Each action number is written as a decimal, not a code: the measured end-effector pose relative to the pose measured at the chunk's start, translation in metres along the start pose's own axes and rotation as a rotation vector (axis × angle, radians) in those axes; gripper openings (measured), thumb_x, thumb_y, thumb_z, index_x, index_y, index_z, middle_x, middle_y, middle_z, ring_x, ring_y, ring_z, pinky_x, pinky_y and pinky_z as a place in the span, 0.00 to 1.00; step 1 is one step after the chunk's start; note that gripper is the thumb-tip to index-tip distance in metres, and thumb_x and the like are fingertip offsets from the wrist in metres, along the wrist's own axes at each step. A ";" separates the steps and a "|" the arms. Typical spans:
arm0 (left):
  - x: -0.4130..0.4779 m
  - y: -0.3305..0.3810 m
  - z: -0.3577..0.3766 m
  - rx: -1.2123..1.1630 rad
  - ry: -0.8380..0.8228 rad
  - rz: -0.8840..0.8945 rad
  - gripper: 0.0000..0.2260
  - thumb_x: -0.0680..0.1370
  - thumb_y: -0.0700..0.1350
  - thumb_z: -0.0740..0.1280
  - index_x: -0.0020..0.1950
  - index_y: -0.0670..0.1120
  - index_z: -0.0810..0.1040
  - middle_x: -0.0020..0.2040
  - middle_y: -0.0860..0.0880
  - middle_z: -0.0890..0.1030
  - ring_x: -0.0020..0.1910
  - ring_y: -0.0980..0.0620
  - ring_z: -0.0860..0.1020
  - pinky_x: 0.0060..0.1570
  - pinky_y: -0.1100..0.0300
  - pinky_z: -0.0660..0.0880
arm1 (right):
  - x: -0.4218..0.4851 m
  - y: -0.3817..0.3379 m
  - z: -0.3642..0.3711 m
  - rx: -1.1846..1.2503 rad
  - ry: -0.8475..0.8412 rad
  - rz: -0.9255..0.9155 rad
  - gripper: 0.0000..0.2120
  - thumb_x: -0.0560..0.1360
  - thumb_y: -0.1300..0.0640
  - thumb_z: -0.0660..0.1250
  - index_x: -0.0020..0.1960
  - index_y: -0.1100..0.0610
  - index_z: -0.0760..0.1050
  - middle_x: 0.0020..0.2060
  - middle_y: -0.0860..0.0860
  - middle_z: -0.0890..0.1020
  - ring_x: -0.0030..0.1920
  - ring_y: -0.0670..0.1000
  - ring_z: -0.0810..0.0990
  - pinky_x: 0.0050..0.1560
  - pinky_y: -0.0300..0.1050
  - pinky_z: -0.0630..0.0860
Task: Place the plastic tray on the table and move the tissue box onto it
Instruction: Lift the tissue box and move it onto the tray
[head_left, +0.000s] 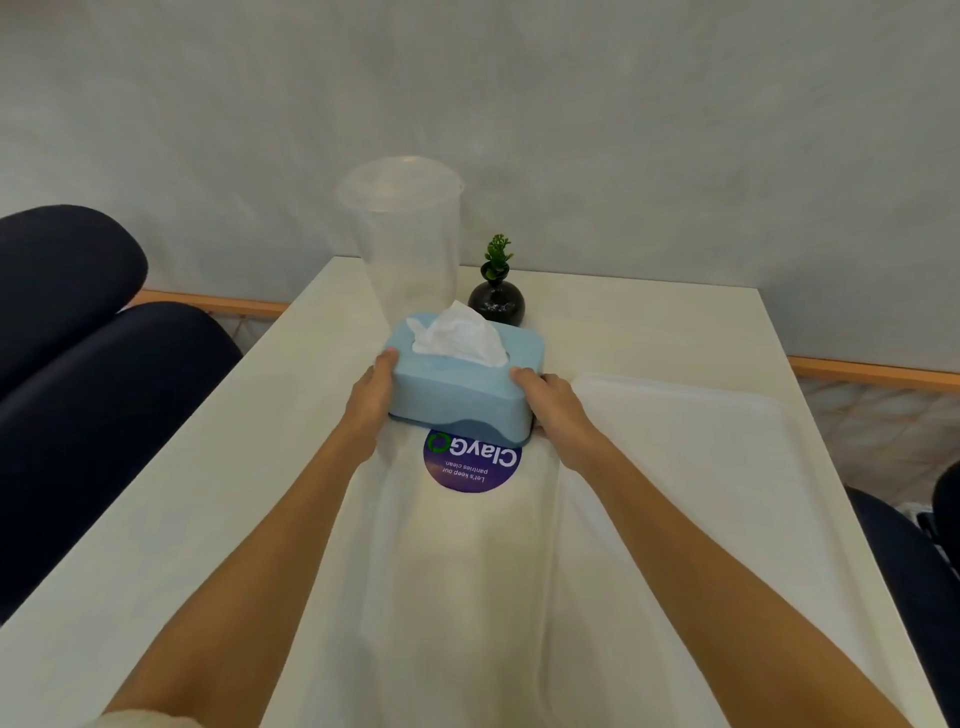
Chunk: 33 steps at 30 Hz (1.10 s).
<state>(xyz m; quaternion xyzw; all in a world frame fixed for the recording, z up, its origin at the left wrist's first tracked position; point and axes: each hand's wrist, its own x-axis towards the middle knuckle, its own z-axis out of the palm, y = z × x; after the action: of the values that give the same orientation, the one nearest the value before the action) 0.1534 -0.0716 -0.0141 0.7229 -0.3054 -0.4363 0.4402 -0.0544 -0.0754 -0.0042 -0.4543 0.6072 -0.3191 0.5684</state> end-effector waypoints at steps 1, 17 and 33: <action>-0.002 0.000 0.002 0.000 0.005 0.014 0.27 0.78 0.63 0.54 0.71 0.49 0.67 0.58 0.49 0.73 0.53 0.49 0.71 0.51 0.55 0.66 | 0.000 -0.001 0.002 0.022 -0.003 0.004 0.26 0.73 0.43 0.60 0.64 0.59 0.67 0.51 0.53 0.79 0.48 0.53 0.79 0.41 0.45 0.77; -0.101 0.039 0.086 -0.127 -0.039 0.444 0.24 0.75 0.65 0.59 0.70 0.66 0.63 0.62 0.59 0.74 0.58 0.58 0.73 0.46 0.70 0.67 | -0.009 -0.036 -0.115 0.293 0.193 -0.281 0.20 0.62 0.53 0.62 0.54 0.53 0.73 0.50 0.52 0.79 0.47 0.52 0.77 0.44 0.47 0.71; -0.015 0.076 0.232 0.164 -0.386 0.340 0.26 0.78 0.64 0.54 0.73 0.52 0.63 0.57 0.52 0.72 0.53 0.51 0.71 0.49 0.59 0.67 | 0.088 -0.023 -0.237 0.150 0.392 -0.059 0.13 0.66 0.51 0.63 0.50 0.54 0.72 0.41 0.51 0.76 0.41 0.53 0.73 0.47 0.52 0.69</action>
<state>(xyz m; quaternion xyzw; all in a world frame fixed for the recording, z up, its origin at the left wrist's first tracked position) -0.0664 -0.1774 0.0063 0.5980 -0.5350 -0.4595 0.3808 -0.2772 -0.1951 0.0169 -0.3576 0.6672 -0.4623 0.4618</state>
